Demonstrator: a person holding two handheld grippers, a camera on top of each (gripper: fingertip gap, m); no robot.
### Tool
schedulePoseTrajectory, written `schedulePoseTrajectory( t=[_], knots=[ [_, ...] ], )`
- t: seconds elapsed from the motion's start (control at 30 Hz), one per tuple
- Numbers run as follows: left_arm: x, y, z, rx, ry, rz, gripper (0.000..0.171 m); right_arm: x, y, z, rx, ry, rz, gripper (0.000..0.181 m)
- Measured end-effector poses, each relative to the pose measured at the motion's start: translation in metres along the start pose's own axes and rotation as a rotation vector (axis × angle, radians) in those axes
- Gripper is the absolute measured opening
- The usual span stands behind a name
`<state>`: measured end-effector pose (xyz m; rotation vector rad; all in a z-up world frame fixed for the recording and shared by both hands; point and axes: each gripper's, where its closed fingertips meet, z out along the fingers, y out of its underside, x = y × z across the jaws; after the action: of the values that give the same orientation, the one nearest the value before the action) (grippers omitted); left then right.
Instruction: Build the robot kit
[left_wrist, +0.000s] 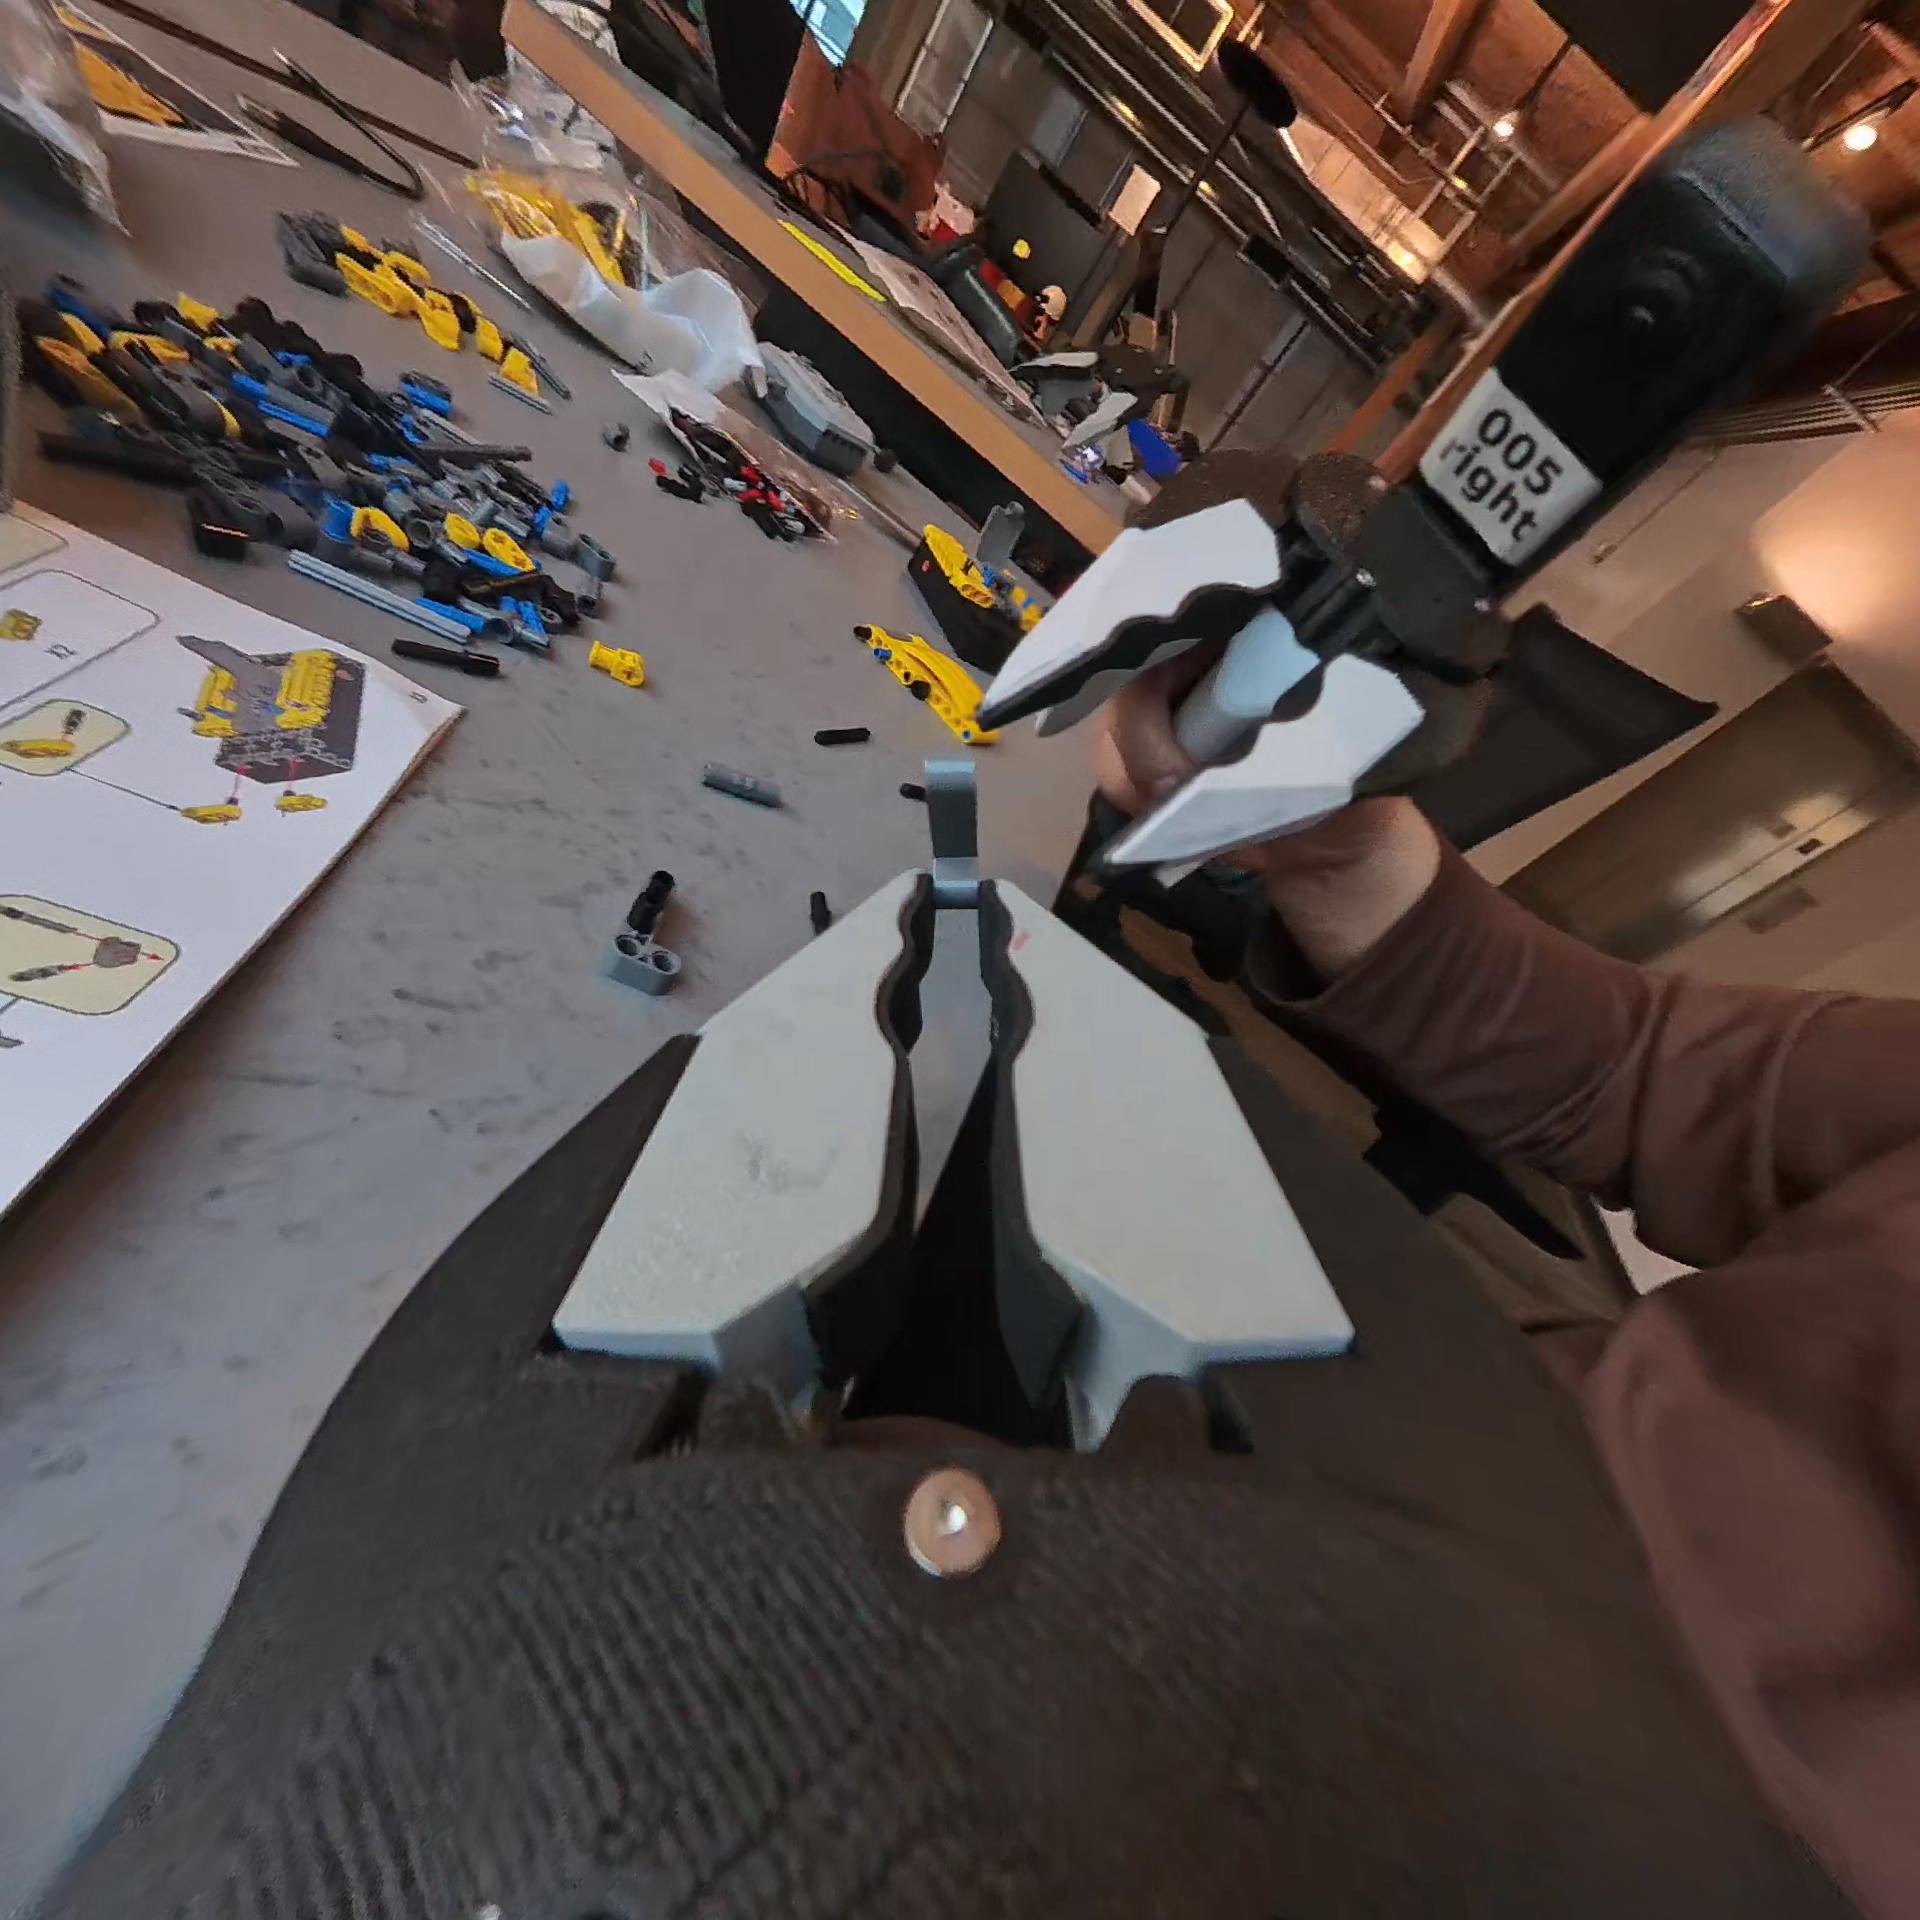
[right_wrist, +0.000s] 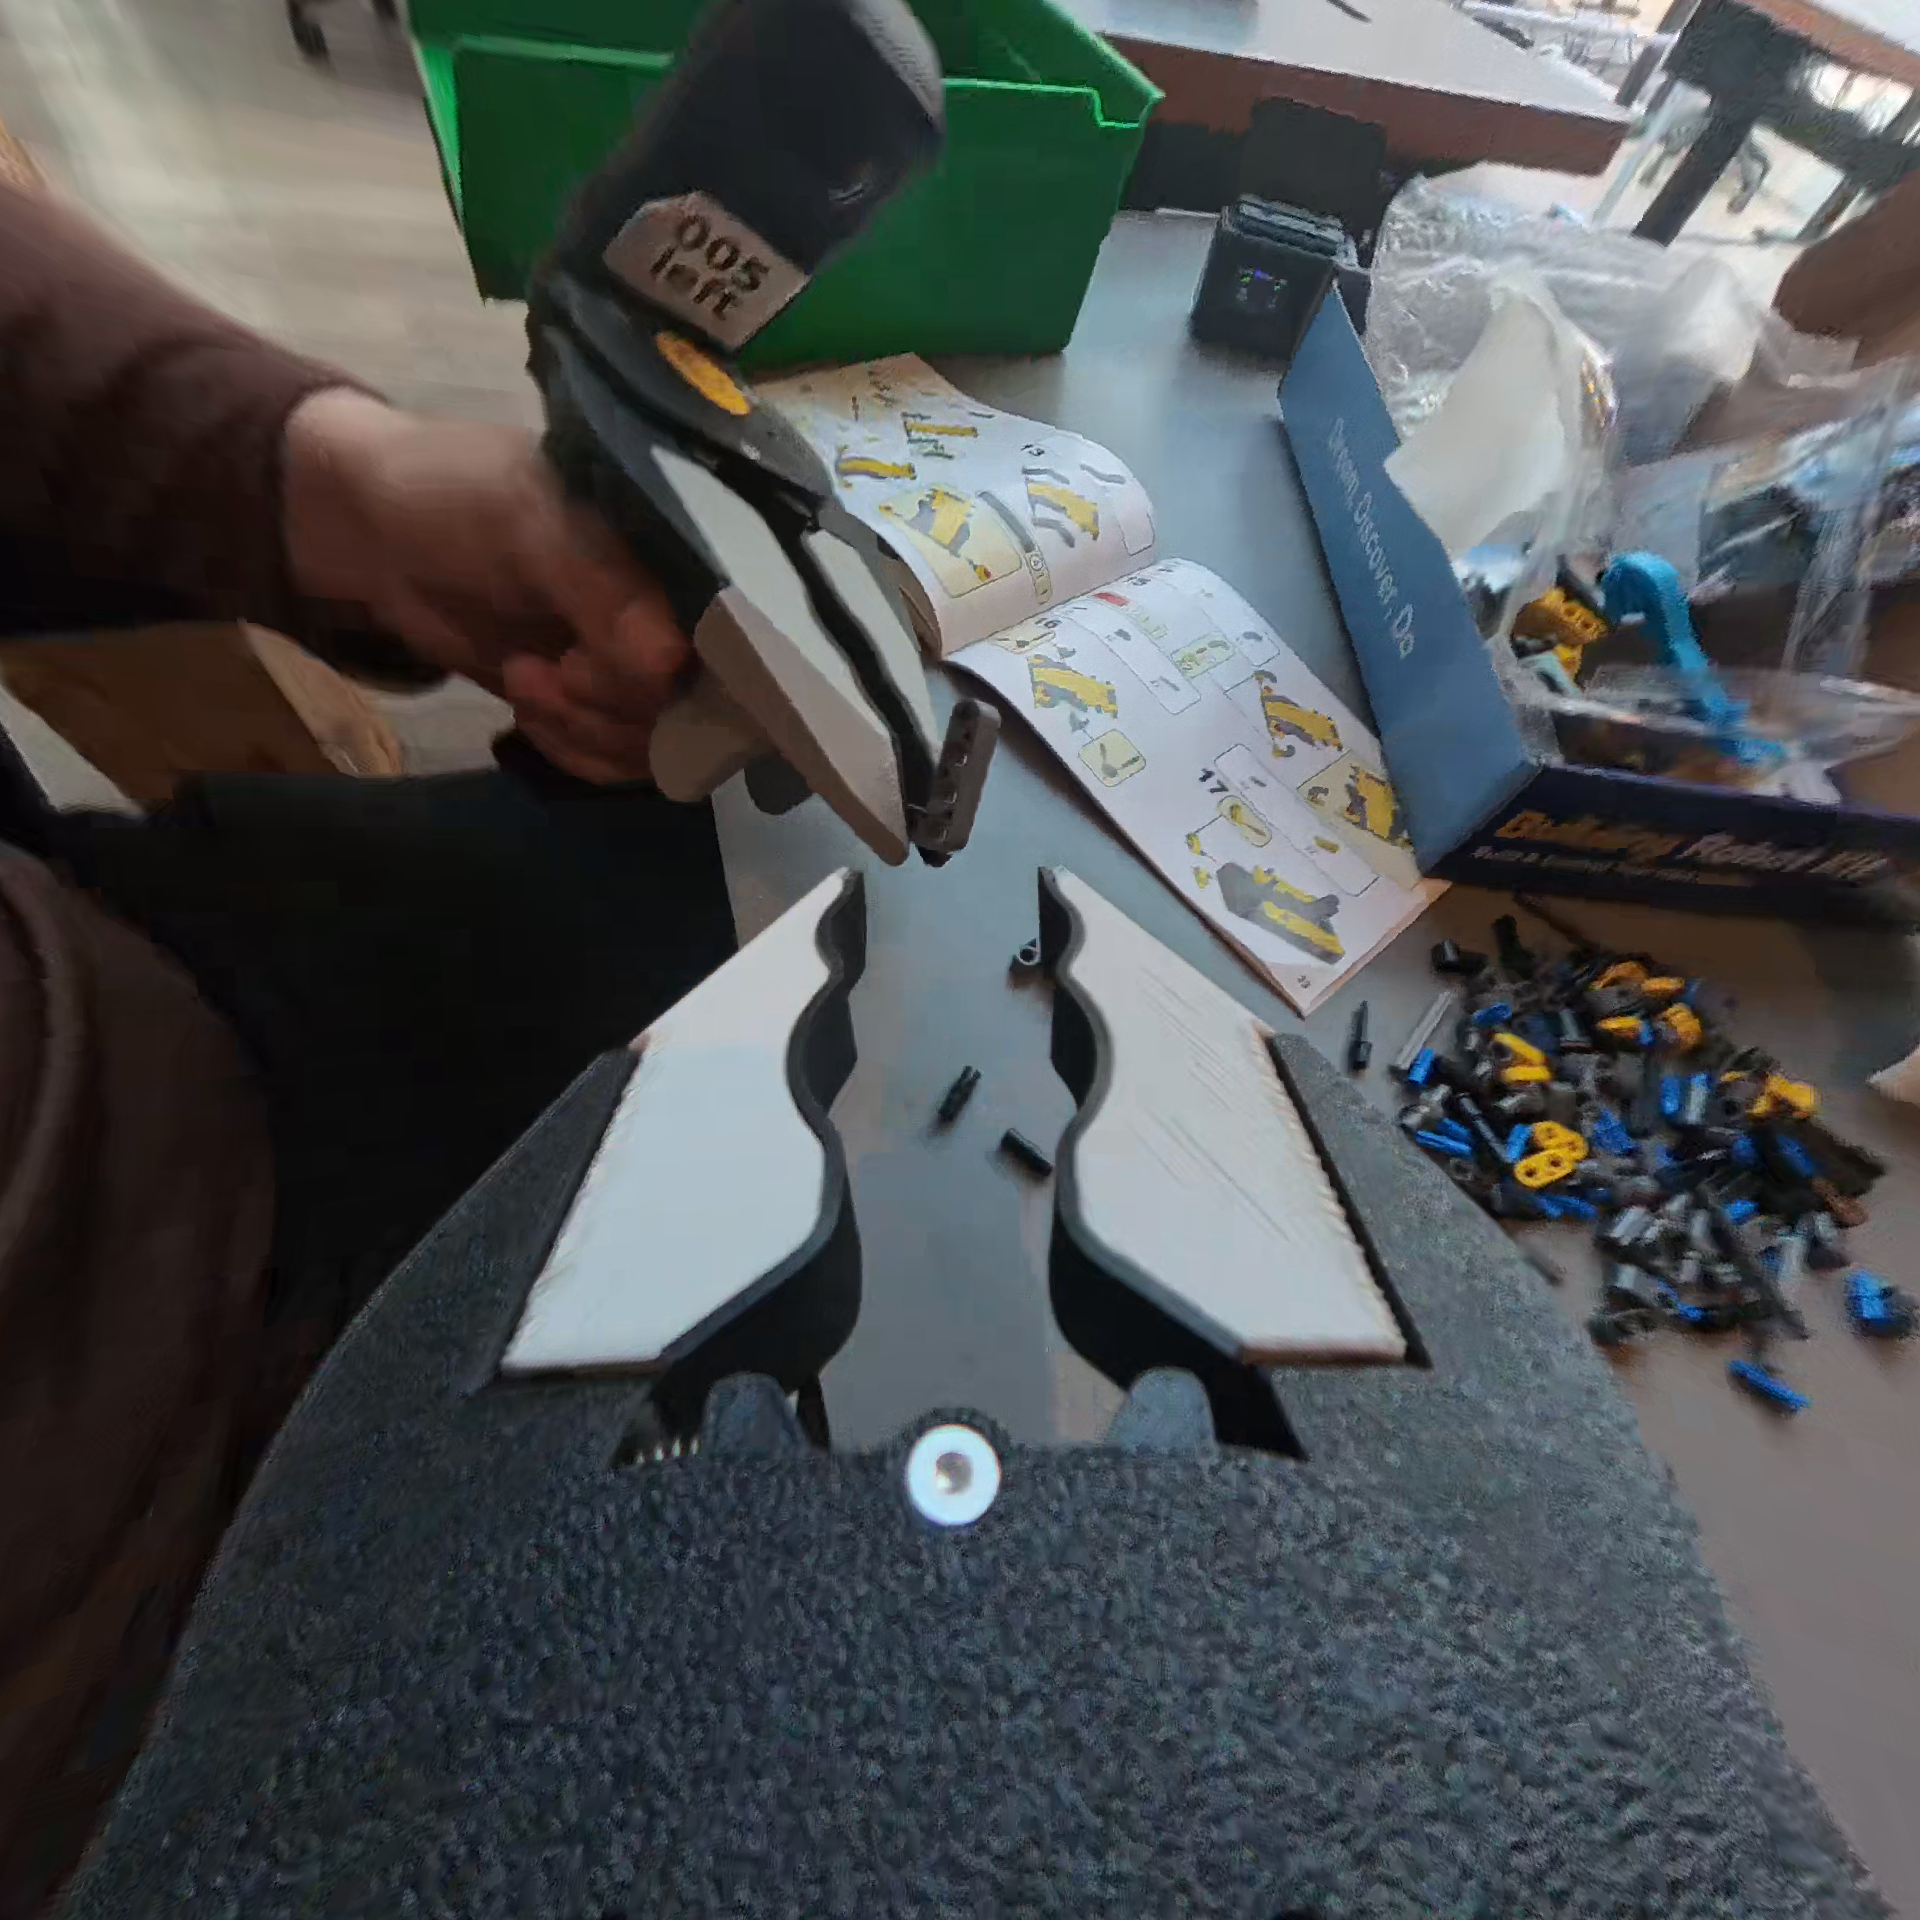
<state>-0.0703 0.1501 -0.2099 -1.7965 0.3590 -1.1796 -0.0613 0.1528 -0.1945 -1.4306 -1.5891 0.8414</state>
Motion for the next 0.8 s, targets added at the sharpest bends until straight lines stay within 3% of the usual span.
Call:
schedulePoseTrajectory(
  t=[0.07, 0.13, 0.23, 0.5, 0.8],
  knots=[
    [0.011, 0.005, 0.0, -0.046, 0.111, -0.113, 0.005, -0.007, 0.0, -0.004, -0.043, 0.042, -0.195, 0.039],
    [0.037, 0.015, -0.003, -0.13, 0.343, -0.337, 0.005, -0.018, 0.003, -0.005, -0.108, 0.061, -0.394, 0.039],
    [0.065, 0.006, -0.011, -0.108, 0.6, -0.55, 0.005, -0.035, 0.0, -0.006, -0.144, 0.036, -0.508, 0.039],
    [0.115, 0.03, -0.027, -0.314, 0.864, -0.534, 0.005, -0.079, -0.029, -0.034, -0.084, -0.127, -0.611, 0.035],
    [0.144, 0.059, -0.036, -0.475, 1.021, -0.523, 0.005, -0.128, -0.016, -0.045, -0.212, -0.293, -0.776, 0.022]
  ],
)
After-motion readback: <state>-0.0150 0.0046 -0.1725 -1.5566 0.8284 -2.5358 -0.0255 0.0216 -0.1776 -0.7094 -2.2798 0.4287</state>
